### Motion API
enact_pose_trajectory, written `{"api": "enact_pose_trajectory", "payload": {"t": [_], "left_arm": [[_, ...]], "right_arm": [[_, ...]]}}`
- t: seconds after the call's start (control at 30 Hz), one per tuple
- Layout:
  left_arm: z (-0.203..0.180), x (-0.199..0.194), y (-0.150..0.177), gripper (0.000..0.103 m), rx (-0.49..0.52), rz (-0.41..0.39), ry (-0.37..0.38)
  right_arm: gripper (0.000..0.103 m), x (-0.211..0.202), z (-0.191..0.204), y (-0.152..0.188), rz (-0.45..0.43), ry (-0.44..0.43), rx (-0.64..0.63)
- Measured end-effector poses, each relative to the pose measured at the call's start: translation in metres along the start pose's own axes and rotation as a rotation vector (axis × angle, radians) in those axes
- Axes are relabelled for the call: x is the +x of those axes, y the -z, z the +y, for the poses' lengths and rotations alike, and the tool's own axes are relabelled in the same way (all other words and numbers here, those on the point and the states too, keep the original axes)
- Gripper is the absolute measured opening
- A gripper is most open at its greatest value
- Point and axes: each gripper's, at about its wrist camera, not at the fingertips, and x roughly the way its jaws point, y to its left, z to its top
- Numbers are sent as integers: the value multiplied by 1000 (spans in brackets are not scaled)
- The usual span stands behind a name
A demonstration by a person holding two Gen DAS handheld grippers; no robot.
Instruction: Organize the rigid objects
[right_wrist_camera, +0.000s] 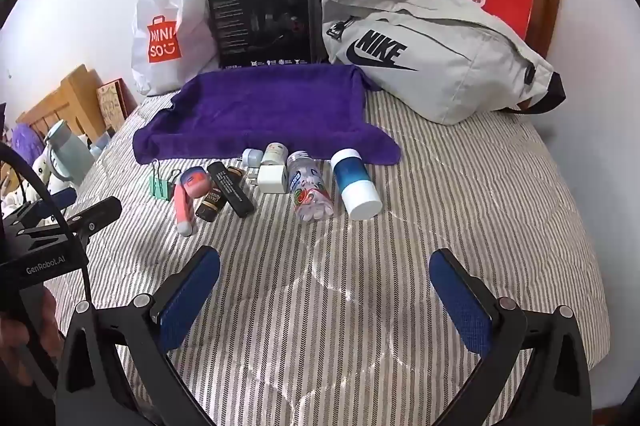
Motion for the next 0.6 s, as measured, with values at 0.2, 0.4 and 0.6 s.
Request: {"api": "enact_pose_trajectory", "payload": {"t": [0.2,0.4,0.6], "left_arm": [[-2,-13,3,103,23,-33,-28],[-8,-17,4,103,47,-19,-48],[-9,-18,4,103,39,-8,-26]], "right_arm": [[103,-4,-1,-1,-16,-19,24],[103,-15,-1,0,-22,-4,9],[103,-17,-5,-1,-23,1,35]]}}
